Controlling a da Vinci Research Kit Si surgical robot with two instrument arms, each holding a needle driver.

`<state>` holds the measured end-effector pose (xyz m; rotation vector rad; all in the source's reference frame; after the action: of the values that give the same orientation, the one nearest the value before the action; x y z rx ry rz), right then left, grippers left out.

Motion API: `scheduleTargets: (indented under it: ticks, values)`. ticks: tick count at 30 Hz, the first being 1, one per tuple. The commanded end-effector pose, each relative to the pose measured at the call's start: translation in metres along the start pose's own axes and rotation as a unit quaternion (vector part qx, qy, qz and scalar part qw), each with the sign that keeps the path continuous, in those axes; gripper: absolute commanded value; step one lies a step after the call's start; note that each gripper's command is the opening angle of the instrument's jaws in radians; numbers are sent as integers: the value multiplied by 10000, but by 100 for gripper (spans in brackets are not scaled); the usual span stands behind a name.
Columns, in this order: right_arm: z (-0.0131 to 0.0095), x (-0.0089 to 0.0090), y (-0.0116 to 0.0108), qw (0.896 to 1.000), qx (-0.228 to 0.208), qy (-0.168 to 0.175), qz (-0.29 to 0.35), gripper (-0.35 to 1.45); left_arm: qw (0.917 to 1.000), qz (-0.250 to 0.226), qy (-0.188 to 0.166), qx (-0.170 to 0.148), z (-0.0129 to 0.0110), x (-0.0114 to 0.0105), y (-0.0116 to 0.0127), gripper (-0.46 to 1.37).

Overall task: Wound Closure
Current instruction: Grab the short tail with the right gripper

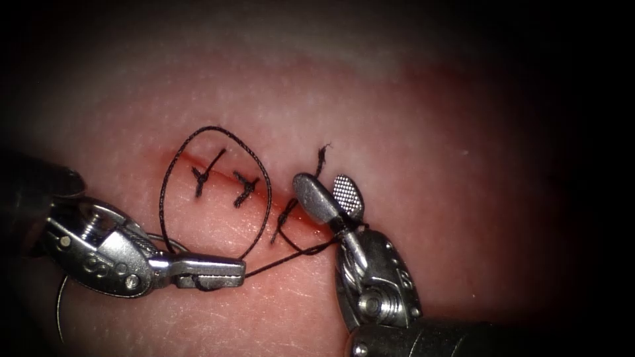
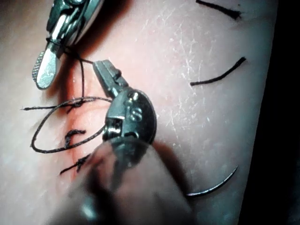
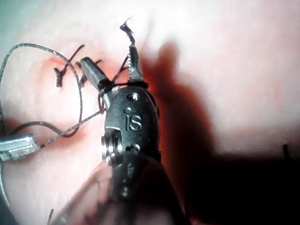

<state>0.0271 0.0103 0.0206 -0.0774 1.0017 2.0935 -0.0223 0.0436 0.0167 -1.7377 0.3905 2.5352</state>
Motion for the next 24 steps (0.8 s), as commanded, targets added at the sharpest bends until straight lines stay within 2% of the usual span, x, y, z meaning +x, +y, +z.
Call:
scheduleTargets:
  ticks: [1,8,18,24]
  values:
    - [3,0,2,10000,-34,-31,46,84,10000,-1,-2,-10,0,0,0,-35]
    - [25,-1,14,9996,-95,-251,93,79,10000,-4,-1,11,3,2,1,-35]
    - [61,10,22,9995,-126,-273,102,74,10000,-3,0,11,3,1,1,-35]
    - [71,11,21,9993,-77,-362,80,70,10000,-4,9,7,5,-1,-1,-35]
